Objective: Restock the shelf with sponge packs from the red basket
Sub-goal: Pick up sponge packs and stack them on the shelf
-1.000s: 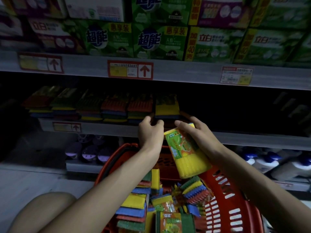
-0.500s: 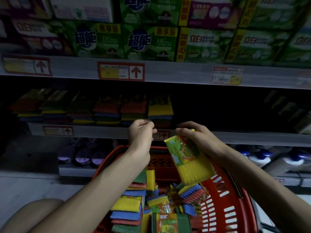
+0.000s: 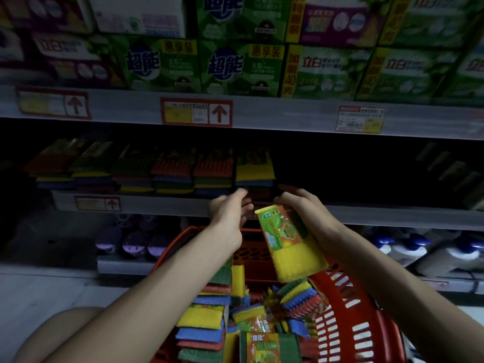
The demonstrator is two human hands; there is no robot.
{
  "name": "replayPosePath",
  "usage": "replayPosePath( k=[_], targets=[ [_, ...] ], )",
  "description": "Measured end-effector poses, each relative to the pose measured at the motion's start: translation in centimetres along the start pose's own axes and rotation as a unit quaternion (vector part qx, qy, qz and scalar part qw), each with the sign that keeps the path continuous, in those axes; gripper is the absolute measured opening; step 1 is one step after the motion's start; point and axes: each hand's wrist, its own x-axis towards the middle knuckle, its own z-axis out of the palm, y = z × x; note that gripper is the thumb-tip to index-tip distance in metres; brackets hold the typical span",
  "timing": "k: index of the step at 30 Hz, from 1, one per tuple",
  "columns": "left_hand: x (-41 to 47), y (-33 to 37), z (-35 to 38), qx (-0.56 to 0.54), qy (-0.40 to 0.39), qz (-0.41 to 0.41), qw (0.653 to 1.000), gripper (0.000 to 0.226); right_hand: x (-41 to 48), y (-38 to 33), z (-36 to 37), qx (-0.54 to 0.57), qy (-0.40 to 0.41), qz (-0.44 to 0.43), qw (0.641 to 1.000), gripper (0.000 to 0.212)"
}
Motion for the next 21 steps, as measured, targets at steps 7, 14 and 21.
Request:
replayPosePath(
  k=[7, 14, 21],
  targets=[
    [1.1, 0.5, 0.0, -0.023, 0.022, -0.018, 0.999, 0.011, 0.0, -0.2, 0.1, 0.005, -0.024, -0.006, 1.000, 0.029],
    [1.9, 0.5, -0.2, -0.030, 0.048, -0.031, 0.998, 0.009, 0.2, 0.0, 0.5, -0.003, -0.033, -0.010, 0.999, 0.046],
    [2.1, 0.6, -0.1, -0.046, 0.064, -0.034, 0.996, 0.023, 0.4, 0.2, 0.4, -0.004, -0.028, -0.008, 1.000, 0.039]
  ],
)
